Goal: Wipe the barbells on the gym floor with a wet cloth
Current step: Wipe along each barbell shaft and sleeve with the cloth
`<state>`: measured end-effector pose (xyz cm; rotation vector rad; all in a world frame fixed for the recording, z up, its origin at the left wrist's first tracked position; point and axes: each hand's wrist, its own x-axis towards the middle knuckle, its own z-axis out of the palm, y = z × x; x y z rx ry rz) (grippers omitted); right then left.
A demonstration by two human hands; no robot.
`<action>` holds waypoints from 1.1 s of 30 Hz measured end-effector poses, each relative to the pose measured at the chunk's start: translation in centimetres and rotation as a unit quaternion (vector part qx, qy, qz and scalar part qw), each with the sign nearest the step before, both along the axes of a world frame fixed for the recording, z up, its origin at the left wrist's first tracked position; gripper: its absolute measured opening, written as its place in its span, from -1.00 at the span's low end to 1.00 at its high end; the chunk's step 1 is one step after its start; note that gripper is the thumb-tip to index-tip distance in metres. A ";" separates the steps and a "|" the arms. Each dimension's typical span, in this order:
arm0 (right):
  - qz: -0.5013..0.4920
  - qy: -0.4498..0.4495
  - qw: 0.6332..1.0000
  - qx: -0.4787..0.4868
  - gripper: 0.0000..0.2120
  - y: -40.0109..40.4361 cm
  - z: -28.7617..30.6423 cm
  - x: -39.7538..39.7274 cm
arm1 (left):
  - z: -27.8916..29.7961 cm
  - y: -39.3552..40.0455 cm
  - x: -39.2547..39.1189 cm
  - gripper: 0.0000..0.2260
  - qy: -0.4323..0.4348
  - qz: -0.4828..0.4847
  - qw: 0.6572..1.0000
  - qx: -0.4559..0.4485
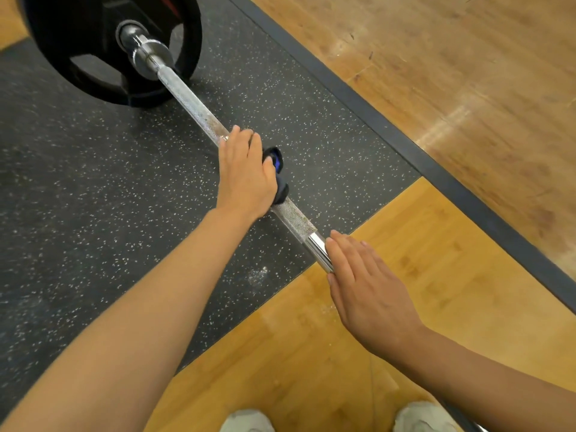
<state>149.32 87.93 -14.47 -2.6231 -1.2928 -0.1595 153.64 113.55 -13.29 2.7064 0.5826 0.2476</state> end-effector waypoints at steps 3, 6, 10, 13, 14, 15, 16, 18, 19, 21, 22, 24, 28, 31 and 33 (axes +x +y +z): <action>0.008 -0.010 1.000 -0.008 -0.54 0.0 -0.1 0.0 | -0.1 -2.9 -2.6 -0.55 -0.040 -0.054 0.998 -0.019; 0.009 -0.015 1.000 -0.012 -0.54 0.0 -0.1 0.0 | -0.1 -5.2 -5.2 -0.54 -0.034 -0.162 0.986 -0.005; 0.010 -0.016 1.000 -0.008 -0.54 0.1 -0.2 0.0 | 0.4 -2.6 -2.1 -0.55 -0.002 -0.067 0.997 0.039; 0.008 -0.013 1.000 -0.005 -0.54 0.0 -0.2 0.0 | 0.3 -1.3 0.1 -0.52 0.025 0.056 0.998 0.016; 0.006 -0.013 1.000 -0.004 -0.54 0.0 -0.1 0.0 | 0.3 -1.7 0.1 -0.51 0.024 0.061 0.998 0.009; 0.006 -0.014 1.000 -0.003 -0.53 -0.1 -0.1 0.0 | 0.4 -2.3 -0.3 -0.50 0.022 0.060 0.998 0.000; 0.007 -0.013 1.000 -0.005 -0.53 -0.1 -0.1 -0.1 | 0.5 -3.2 -0.9 -0.48 0.019 0.051 0.998 -0.010; 0.008 -0.010 1.000 -0.011 -0.53 -0.1 -0.1 -0.1 | 0.6 -5.2 -2.5 -0.44 0.019 0.022 0.999 -0.025; 0.008 -0.008 1.000 -0.013 -0.54 -0.1 -0.1 0.0 | 0.5 -6.1 -3.3 -0.44 0.023 0.007 0.999 -0.027; 0.008 -0.003 1.000 -0.015 -0.54 0.0 -0.1 -0.1 | 0.4 -6.8 -4.0 -0.43 0.025 -0.008 0.999 -0.019; 0.008 -0.001 1.000 -0.015 -0.54 0.0 -0.1 -0.1 | 0.4 -6.6 -3.9 -0.42 0.027 -0.011 1.000 -0.006; 0.007 0.001 1.000 -0.015 -0.54 0.0 0.0 -0.1 | 0.5 -5.5 -3.0 -0.41 0.037 -0.022 0.999 0.025; 0.006 0.008 1.000 -0.008 -0.54 0.0 -0.1 0.1 | 0.7 -2.4 -0.6 -0.51 0.075 -0.008 0.996 0.052; 0.003 0.006 1.000 0.000 -0.54 -0.1 0.0 0.2 | 1.0 -0.4 0.8 -0.51 0.085 0.017 0.995 0.050; 0.001 0.006 1.000 0.003 -0.55 -0.1 0.1 0.2 | 1.1 -1.1 0.5 -0.50 0.081 0.030 0.996 0.030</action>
